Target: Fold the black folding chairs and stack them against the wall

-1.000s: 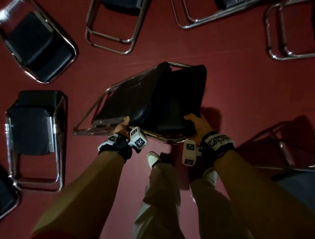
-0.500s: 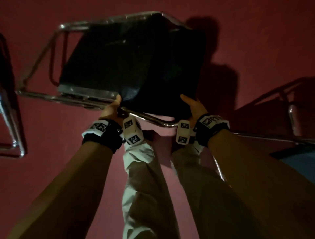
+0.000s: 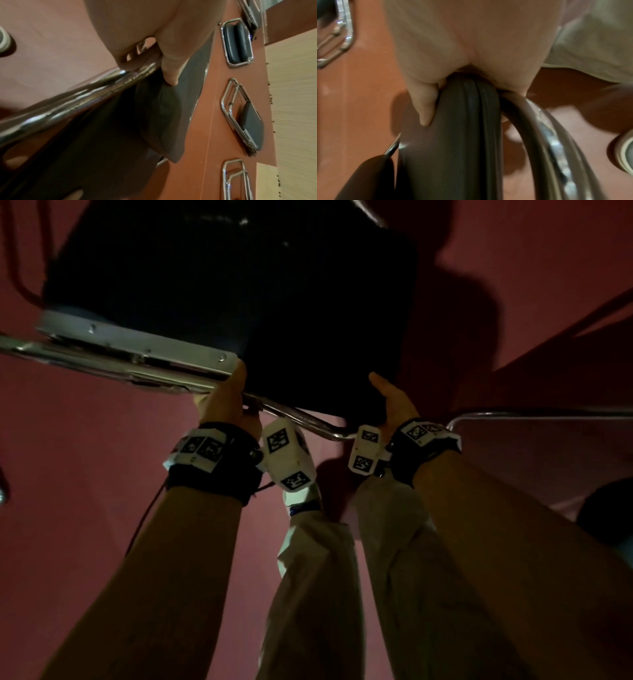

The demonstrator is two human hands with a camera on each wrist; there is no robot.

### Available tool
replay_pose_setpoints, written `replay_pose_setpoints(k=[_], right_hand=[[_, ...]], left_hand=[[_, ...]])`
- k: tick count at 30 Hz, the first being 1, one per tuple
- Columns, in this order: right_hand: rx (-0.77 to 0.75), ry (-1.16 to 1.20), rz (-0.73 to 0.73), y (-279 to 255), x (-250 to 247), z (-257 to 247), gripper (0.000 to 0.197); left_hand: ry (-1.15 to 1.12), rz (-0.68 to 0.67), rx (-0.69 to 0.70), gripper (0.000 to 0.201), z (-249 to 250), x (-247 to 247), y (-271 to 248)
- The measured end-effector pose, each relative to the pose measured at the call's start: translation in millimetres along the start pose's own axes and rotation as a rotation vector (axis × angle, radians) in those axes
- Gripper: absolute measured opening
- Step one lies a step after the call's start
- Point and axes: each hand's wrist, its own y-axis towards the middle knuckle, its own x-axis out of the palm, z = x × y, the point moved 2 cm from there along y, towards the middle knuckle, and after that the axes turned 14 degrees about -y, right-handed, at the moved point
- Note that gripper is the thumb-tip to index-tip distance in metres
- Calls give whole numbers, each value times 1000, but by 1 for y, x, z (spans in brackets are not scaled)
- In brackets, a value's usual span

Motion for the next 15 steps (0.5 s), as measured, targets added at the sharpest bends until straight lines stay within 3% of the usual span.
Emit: replay_pose_setpoints(k=[4, 7, 8, 12, 15], right_hand=[[-20, -23, 36, 20, 0, 28, 75], [-13, -87, 154, 57, -14, 55, 121], [-21, -84, 175, 67, -17, 64, 128], [-85, -103, 302, 63, -7, 76, 94], [-56, -236, 356, 81, -8, 84, 97]], left_hand=[[28, -26, -51, 46, -20, -28, 23], [31, -52, -141, 30, -32, -47, 45], [38, -69, -165, 27, -37, -52, 52], [-88, -88, -184, 26, -60, -66, 75], [-173, -115, -191, 18, -75, -73, 94]])
